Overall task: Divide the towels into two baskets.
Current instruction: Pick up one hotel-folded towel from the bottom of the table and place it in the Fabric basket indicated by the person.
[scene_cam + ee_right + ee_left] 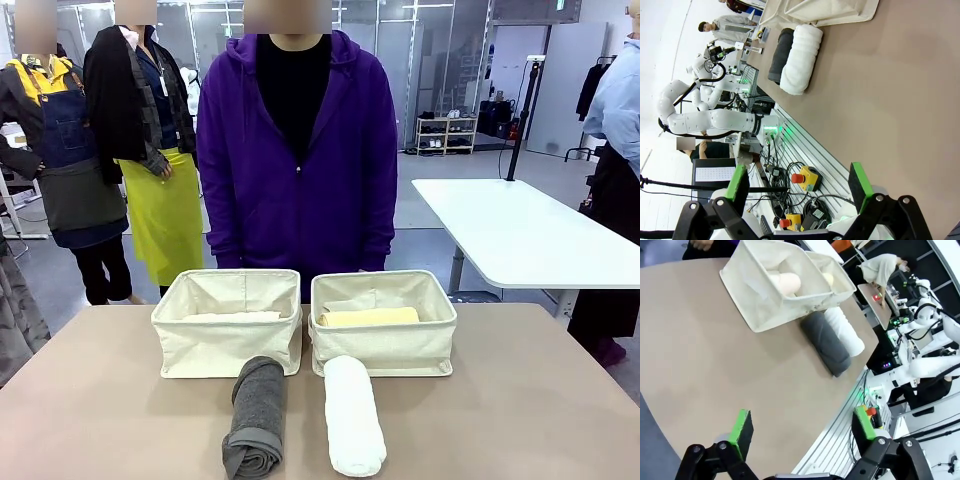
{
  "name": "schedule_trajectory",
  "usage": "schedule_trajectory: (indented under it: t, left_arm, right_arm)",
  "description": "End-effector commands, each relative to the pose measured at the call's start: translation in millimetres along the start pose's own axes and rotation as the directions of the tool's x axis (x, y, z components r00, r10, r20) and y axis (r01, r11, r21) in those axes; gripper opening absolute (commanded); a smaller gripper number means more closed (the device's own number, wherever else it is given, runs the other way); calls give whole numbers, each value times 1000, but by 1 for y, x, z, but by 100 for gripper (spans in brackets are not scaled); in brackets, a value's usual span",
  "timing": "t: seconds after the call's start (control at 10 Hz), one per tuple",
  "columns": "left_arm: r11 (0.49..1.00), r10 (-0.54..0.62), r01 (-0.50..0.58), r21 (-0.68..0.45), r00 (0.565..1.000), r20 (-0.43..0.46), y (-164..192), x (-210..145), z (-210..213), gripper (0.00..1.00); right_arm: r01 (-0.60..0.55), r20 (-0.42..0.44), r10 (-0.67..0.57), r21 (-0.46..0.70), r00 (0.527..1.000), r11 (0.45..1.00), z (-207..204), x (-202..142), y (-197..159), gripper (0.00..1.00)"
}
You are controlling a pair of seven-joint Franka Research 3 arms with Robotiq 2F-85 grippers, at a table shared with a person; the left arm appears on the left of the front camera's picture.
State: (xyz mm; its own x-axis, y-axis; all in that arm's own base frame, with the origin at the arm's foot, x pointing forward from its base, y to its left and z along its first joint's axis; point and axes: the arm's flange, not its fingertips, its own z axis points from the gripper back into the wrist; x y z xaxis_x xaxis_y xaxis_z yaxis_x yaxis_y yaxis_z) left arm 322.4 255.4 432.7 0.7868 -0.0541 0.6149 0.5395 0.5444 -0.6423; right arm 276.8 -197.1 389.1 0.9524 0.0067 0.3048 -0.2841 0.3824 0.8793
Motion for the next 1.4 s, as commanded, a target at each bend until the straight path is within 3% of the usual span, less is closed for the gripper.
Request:
schedule_trajectory:
  t: [0.0, 1.3]
  left_arm:
    - [1000, -15, 15, 8, 1000, -1, -11, 12, 2, 100]
    - [1000, -15, 15, 8, 1000, -1, -11, 12, 2, 100]
  right_arm:
    - [7, -5, -8, -17, 1000, 1000, 0, -2, 2, 100]
    - [7, -5, -8, -17, 1000, 1000, 0, -2, 2, 100]
